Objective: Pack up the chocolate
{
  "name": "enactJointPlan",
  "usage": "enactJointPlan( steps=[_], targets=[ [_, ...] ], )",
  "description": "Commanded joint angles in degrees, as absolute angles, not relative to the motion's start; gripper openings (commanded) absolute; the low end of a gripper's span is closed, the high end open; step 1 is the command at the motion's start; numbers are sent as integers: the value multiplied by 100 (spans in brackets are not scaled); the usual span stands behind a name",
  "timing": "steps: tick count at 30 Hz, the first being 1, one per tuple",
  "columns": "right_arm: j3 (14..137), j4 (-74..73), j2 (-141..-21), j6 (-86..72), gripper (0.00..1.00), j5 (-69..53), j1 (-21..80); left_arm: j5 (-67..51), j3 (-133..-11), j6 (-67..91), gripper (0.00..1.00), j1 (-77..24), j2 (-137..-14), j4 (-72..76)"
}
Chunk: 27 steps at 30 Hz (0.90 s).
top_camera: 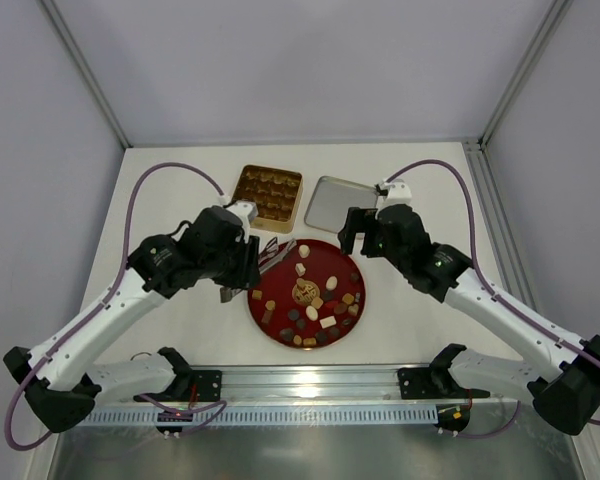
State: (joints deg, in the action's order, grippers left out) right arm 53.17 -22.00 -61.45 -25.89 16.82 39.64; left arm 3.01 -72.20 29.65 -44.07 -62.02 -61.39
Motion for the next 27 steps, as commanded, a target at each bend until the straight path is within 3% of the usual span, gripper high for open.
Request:
enactJointPlan(
  steps=[1, 27],
  targets=[
    [5388, -2153, -5915, -2698, 100, 1837, 3955, 527, -7049, 3331, 44, -4588, -6187, -5714],
    [5080, -2215, -5616, -2725, 100, 1881, 3946, 1222, -6636, 3937, 43, -5555, -7303, -5045]
  ],
)
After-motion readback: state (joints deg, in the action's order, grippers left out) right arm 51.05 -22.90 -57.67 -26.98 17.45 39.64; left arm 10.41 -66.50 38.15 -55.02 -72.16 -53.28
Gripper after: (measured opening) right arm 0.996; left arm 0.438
